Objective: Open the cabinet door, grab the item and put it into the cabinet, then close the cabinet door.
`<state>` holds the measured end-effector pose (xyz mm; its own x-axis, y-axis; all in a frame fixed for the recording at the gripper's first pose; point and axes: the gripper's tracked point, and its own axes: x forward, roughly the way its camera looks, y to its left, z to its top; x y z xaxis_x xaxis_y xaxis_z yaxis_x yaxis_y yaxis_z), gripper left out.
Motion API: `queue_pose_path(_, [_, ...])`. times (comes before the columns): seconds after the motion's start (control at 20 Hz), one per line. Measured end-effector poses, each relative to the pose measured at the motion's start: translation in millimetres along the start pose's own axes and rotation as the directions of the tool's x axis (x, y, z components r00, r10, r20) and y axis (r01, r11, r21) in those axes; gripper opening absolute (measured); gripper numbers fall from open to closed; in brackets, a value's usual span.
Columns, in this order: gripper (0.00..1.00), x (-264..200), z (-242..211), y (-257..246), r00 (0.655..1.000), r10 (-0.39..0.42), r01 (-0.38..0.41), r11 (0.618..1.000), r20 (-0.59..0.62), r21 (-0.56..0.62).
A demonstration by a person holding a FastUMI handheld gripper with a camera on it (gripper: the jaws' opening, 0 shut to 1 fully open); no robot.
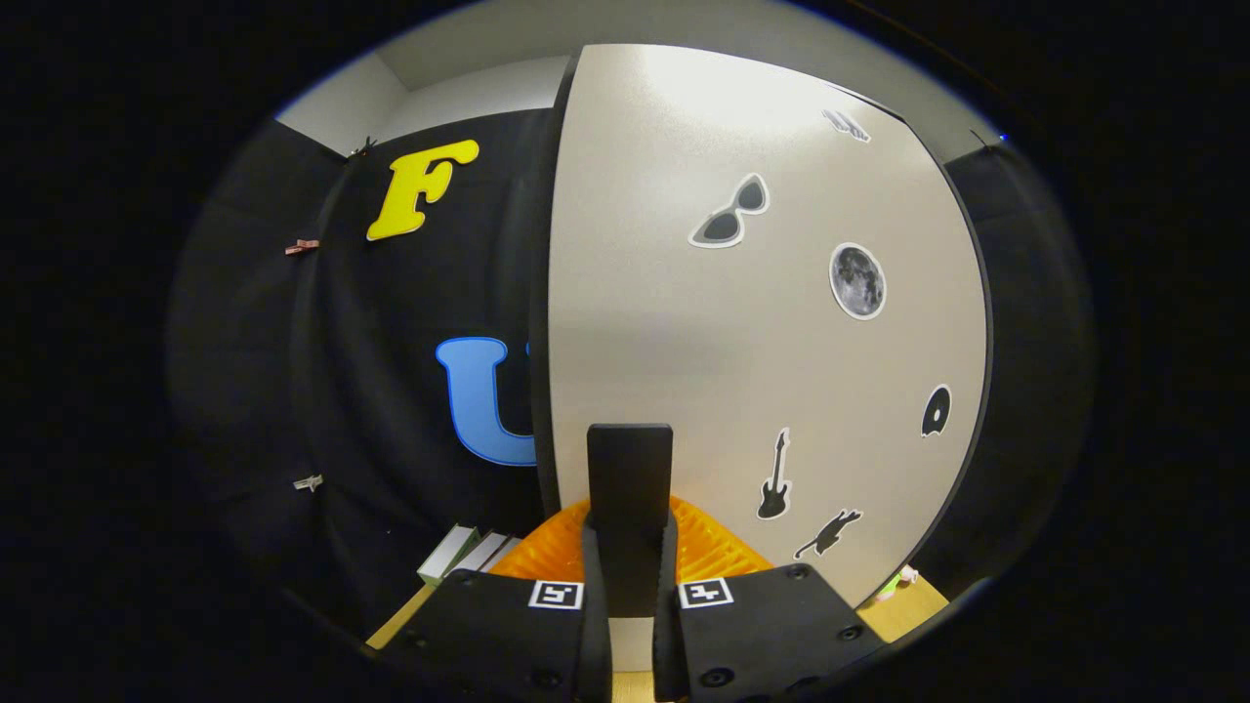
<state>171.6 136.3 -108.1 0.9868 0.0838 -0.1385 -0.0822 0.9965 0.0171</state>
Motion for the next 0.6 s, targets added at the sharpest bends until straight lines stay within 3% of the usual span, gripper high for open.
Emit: queue_pose_path(0.6, [0.2, -61.9, 1.3, -14.3, 0.991, 0.131, -0.13, 0.991, -0.022, 0.018])
